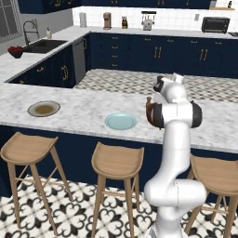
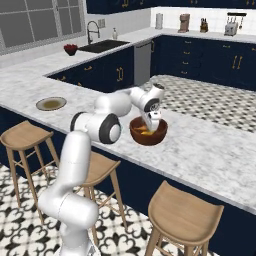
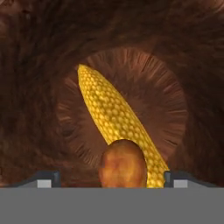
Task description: Pick the chicken drumstick and corn from their plates and place them in the bowl. Then put the bowl in the fridge.
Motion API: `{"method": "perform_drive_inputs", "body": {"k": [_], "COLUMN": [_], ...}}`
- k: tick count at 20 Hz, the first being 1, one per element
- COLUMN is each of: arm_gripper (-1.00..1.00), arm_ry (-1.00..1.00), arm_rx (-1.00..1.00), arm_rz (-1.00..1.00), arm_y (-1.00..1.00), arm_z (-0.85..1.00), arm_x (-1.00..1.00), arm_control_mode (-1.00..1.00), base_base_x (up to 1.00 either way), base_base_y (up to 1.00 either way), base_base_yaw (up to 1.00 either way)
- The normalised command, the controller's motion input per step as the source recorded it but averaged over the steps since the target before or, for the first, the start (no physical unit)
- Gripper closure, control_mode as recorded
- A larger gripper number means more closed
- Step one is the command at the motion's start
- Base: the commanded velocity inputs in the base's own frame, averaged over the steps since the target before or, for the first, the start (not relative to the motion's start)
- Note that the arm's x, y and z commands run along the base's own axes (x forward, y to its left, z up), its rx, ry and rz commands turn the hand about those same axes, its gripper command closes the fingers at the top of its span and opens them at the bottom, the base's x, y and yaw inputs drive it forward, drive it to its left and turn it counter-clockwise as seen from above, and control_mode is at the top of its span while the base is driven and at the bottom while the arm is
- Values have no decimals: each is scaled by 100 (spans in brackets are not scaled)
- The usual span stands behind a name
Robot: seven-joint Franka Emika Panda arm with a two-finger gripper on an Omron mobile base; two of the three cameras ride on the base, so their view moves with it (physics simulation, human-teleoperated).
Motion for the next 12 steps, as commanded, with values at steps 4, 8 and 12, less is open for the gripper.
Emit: {"method": "perform_drive_inputs", "body": {"k": [4, 8, 12], "arm_gripper": [-100, -100, -100], "arm_ry": [-12, 0, 0], "arm_rx": [0, 0, 0], "arm_rz": [-11, -19, -14], "arm_y": [-6, -40, -34], "arm_z": [48, 13, 0], "arm_x": [-34, -69, -51], "arm_control_mode": [-100, -100, -100], "base_base_x": [0, 0, 0], "base_base_y": [0, 0, 0], "base_base_yaw": [0, 0, 0]}}
